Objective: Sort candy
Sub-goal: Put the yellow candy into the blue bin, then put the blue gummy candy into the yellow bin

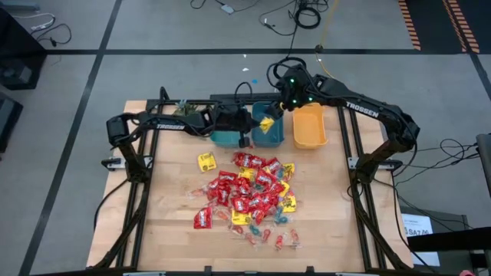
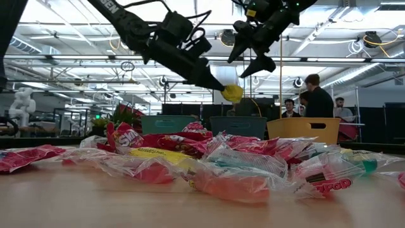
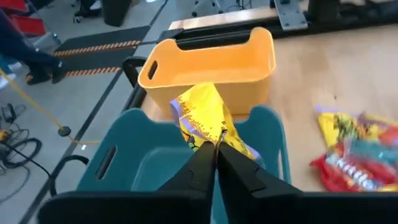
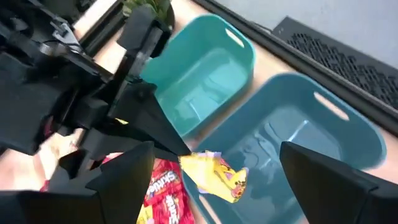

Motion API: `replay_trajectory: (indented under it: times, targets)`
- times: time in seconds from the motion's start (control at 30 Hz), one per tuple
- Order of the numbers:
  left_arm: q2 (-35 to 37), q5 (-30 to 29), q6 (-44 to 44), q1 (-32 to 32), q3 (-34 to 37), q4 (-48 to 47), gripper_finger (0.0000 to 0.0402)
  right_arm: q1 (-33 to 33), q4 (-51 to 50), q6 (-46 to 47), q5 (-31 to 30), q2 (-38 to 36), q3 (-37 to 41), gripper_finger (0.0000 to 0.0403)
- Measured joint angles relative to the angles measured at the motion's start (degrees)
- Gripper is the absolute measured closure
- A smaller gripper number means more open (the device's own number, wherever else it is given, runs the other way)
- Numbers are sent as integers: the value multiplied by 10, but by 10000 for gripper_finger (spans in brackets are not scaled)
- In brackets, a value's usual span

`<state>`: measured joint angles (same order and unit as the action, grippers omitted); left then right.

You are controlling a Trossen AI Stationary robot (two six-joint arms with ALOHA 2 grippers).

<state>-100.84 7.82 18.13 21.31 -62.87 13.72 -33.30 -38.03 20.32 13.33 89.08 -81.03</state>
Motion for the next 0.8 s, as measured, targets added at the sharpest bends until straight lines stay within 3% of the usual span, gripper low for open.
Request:
replay_trajectory:
  times: [0.37, 0.6, 0.8]
  targets:
    - [0, -12, -28, 5, -19, -5, 297, 0, -56, 0, 1, 0, 0, 64]
    - [31, -12, -28, 4, -19, -46, 289, 1, -73, -1, -1, 0, 0, 64]
    - [124, -10, -28, 0, -18, -158, 289, 28, -145, 34, -111, -30, 0, 64]
